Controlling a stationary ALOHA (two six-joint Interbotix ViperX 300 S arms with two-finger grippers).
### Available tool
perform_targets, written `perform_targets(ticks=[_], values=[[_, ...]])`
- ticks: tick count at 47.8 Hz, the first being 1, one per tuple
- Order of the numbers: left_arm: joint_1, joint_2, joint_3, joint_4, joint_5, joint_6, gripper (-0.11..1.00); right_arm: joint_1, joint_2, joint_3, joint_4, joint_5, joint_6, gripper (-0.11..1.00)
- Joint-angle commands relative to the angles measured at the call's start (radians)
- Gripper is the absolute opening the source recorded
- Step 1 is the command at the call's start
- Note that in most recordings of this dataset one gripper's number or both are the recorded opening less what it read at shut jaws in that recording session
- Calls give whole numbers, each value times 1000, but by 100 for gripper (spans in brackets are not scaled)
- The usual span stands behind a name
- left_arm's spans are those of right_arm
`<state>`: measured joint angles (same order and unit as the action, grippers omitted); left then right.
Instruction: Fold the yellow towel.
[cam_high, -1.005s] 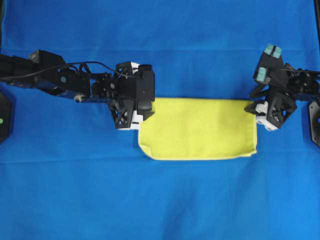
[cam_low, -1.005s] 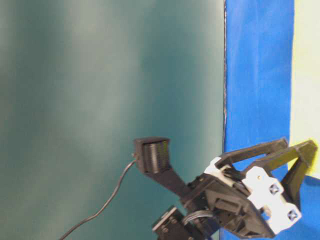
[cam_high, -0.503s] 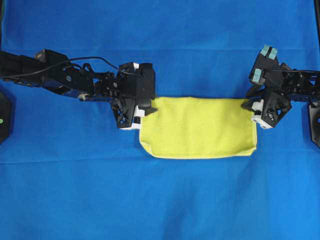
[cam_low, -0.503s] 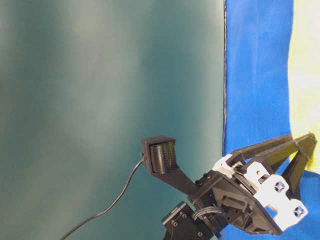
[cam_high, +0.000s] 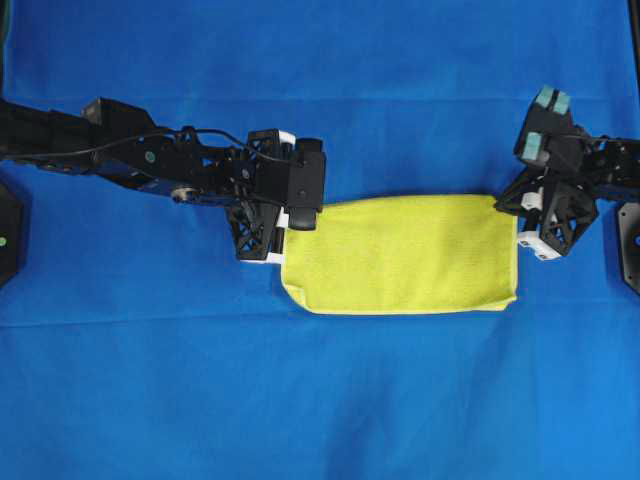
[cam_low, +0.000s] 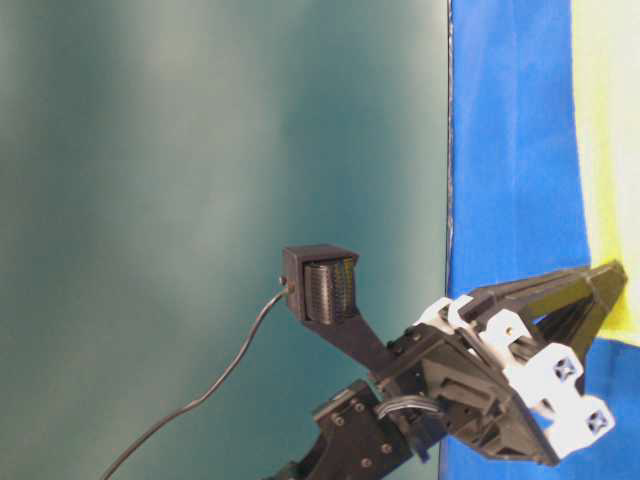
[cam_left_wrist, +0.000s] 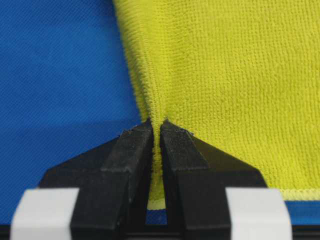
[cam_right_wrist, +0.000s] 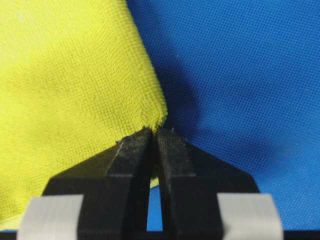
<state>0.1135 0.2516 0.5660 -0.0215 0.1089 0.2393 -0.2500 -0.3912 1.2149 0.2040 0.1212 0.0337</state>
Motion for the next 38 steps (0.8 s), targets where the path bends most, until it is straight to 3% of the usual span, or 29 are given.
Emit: perform_targets(ticks=[1,20,28,38], values=[[2,-63,-23,0,31,-2,3,-2,-48,-14,-3,29,2,3],[2,-302,-64,0,225,-12,3,-2,-330,-103,-3,249,2,3],[2,-328,-54,0,241,-20,3,-2,-411,-106,-5,265,2,3],[0,-339,-32,0,232,-81,3,-17,-393,-106,-12,241,3,3]])
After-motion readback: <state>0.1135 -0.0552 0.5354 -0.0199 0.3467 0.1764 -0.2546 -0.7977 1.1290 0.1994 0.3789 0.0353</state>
